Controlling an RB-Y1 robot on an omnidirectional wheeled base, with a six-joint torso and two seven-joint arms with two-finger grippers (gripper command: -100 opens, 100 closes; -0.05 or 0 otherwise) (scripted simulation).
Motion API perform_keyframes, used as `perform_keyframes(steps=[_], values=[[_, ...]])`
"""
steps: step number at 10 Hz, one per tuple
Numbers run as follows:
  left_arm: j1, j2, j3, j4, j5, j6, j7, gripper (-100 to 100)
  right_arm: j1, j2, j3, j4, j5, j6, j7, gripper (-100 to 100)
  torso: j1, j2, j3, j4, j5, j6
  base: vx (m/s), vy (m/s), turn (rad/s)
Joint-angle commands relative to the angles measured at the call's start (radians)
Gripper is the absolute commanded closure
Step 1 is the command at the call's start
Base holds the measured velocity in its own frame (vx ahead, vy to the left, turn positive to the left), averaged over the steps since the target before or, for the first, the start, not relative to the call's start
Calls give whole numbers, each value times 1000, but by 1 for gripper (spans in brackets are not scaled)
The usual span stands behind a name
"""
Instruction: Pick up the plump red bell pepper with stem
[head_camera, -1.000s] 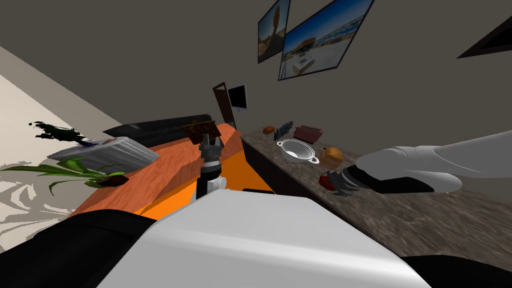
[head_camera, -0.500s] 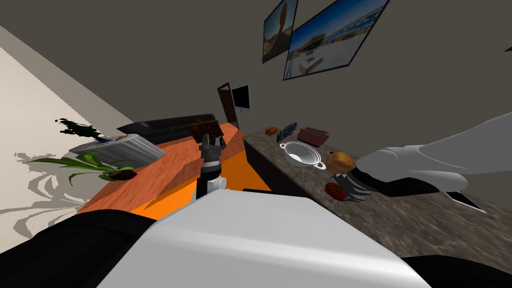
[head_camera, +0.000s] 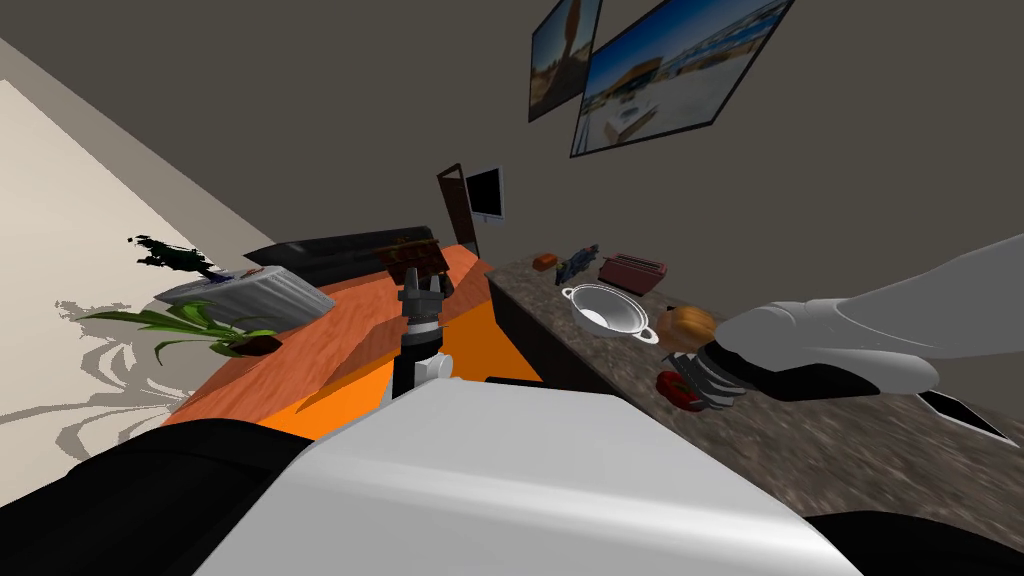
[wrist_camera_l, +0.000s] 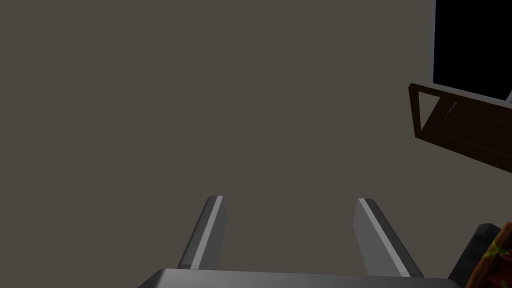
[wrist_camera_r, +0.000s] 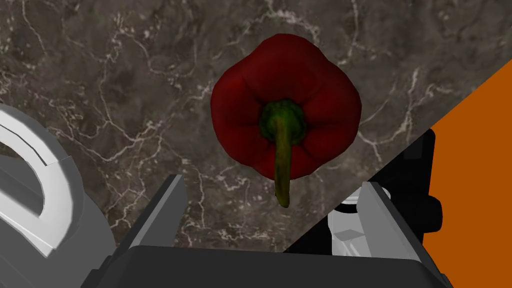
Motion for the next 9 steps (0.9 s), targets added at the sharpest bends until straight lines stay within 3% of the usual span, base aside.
perform_keyframes(steps=[1,2,3,4,8,9], values=[[0,0,0,0,0,0,0,0,33,19,-8,5,5,26,4,-100,0,0,0,0,0,0,9,5,33],[0,0,0,0,0,0,0,0,53,31,-12,9,8,40,6,-100,0,0,0,0,0,0,10,5,49],[0,0,0,0,0,0,0,0,45,24,-13,10,6,29,4,-100,0,0,0,0,0,0,0,0,0],[0,0,0,0,0,0,0,0,48,25,-15,11,6,32,4,100,0,0,0,0,0,0,0,0,0],[0,0,0,0,0,0,0,0,48,25,-14,11,6,31,4,100,0,0,0,0,0,0,0,0,-3],[0,0,0,0,0,0,0,0,48,25,-14,11,6,31,4,0,0,0,0,0,0,0,0,0,0]])
